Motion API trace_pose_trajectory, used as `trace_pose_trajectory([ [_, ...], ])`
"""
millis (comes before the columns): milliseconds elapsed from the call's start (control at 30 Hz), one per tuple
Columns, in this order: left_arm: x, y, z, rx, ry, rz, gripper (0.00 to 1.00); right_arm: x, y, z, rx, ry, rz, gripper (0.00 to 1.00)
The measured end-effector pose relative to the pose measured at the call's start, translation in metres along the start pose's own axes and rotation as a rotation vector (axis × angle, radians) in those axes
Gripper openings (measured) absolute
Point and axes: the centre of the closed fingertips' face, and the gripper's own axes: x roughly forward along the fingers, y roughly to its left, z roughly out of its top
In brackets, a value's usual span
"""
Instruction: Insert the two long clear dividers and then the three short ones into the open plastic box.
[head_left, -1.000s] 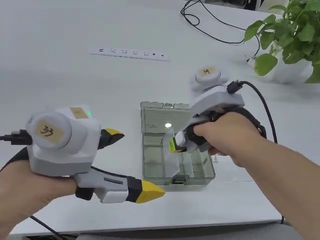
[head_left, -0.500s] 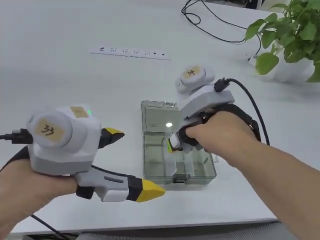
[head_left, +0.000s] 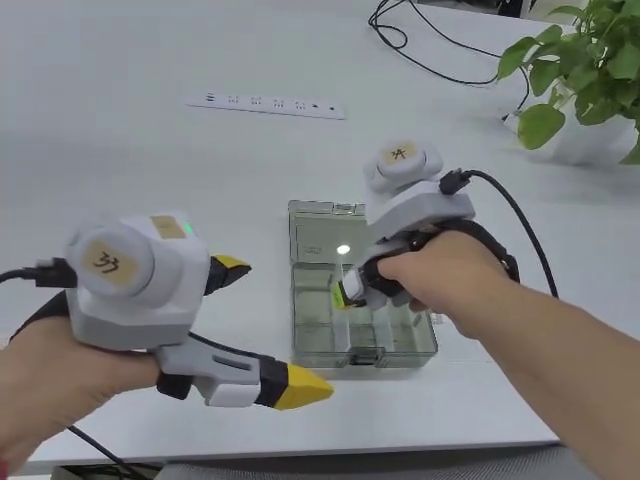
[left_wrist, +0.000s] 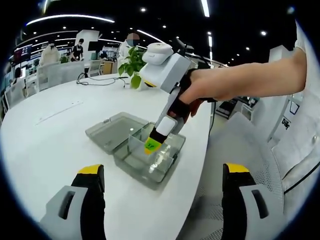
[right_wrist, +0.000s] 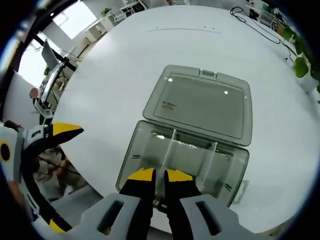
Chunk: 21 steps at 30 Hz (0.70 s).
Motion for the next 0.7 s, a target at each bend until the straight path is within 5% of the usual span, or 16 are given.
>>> trace_pose_trajectory([
  [700, 0.0015, 0.0025, 0.0006, -0.003, 0.004, -0.001, 1.00, 0.0078, -0.0004, -0.0004, 0.041, -0.027, 0.051, 0.09],
])
